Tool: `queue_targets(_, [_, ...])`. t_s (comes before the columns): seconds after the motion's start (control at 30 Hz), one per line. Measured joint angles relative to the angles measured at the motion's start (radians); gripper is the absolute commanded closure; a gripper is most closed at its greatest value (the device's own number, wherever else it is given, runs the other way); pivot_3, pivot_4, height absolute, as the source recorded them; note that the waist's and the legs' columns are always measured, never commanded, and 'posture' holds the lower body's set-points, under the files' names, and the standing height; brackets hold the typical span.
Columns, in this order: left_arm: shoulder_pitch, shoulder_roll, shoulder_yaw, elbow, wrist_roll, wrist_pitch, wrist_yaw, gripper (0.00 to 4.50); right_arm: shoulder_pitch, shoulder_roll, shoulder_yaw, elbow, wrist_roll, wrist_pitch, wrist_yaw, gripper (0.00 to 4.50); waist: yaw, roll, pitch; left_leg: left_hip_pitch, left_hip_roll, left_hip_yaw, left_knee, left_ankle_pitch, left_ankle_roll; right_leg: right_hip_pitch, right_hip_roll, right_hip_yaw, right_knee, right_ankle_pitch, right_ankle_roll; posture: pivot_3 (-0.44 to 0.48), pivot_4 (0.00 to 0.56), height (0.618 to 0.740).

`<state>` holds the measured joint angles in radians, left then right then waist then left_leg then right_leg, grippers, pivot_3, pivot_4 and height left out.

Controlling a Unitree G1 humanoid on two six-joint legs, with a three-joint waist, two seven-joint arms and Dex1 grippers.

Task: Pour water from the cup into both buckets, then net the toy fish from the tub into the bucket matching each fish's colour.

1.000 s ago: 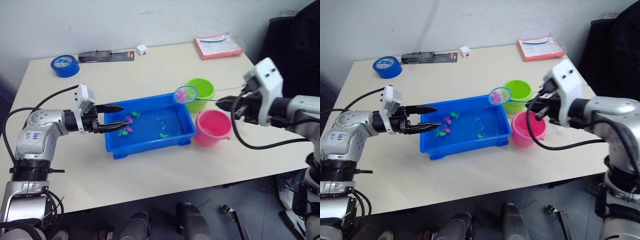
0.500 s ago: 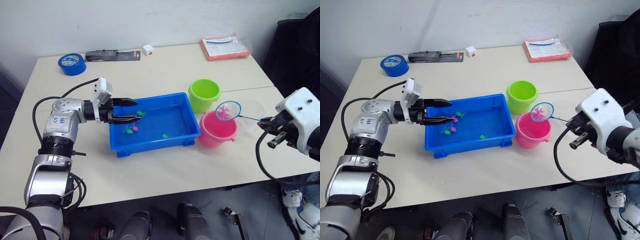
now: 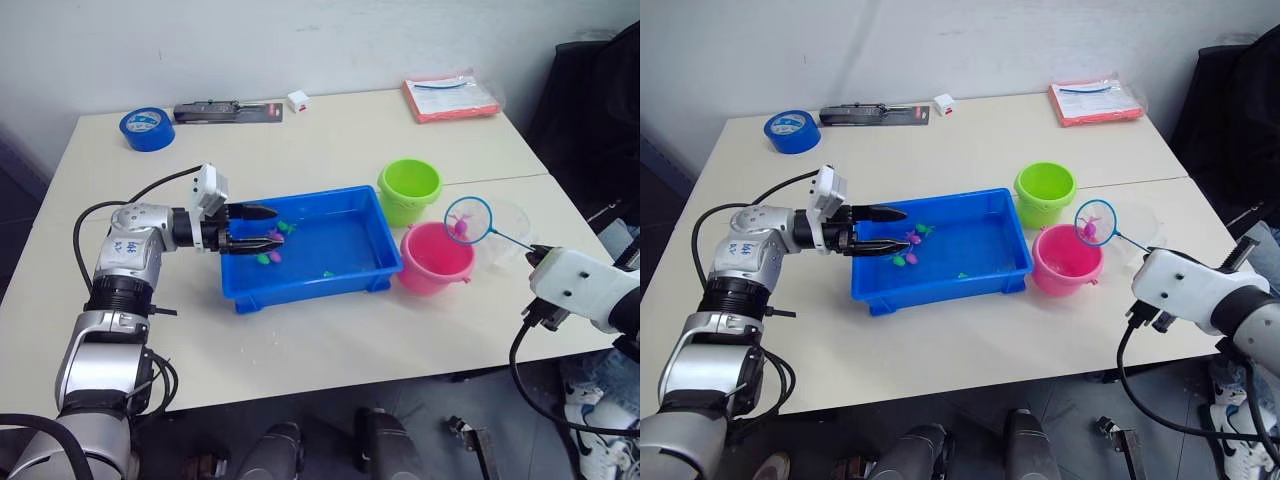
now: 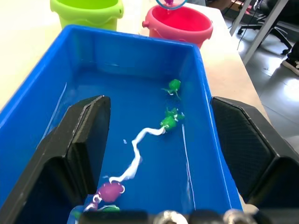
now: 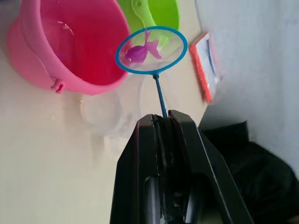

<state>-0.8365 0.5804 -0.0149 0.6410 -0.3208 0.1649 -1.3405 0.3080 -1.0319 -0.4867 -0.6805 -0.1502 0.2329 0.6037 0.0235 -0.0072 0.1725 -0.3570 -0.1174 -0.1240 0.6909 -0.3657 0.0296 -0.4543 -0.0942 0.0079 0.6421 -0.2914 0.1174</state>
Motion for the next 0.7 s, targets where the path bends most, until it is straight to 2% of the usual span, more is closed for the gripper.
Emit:
queue_targets(0.17, [0.008, 0.01, 0.018, -0.028, 0.0, 0.013, 0.01, 0.79, 0.036, 0.036, -0.001, 0.105, -0.149, -0.276, -0.065, 3.71, 0.0, 0.0, 0.0, 0.0, -0.001, 0.0, 0.002, 0.0, 0.0, 0.001, 0.0, 0.0, 0.0, 0.0, 0.0, 0.0, 0.15, 0.74])
queue_targets(0.47, [0.025, 0.01, 0.019, -0.053, -0.001, 0.036, 0.019, 0.79, 0.023, 0.031, -0.046, 0.232, -0.373, -0.617, -0.182, 3.71, 0.0, 0.0, 0.0, 0.001, -0.001, 0.0, 0.002, 0.0, 0.0, 0.001, 0.0, 0.001, 0.0, 0.0, 0.0, 0.0, 0.15, 0.74])
queue_targets(0.6, [0.034, 0.01, 0.025, -0.07, -0.002, 0.044, 0.022, 0.79, 0.008, 0.032, -0.046, 0.263, -0.391, -0.672, -0.196, 3.71, -0.002, 0.0, 0.0, 0.001, -0.001, 0.0, 0.002, 0.0, 0.0, 0.001, 0.0, 0.001, 0.0, 0.0, 0.0, 0.0, 0.15, 0.74])
queue_targets(0.7, [0.052, 0.015, 0.037, -0.089, -0.003, 0.049, 0.029, 0.79, -0.071, 0.027, -0.039, 0.278, -0.359, -0.671, -0.185, 3.71, -0.01, 0.0, 0.0, 0.002, 0.0, 0.001, 0.003, 0.0, 0.0, 0.002, 0.0, 0.001, 0.0, 0.0, 0.0, 0.0, 0.15, 0.74])
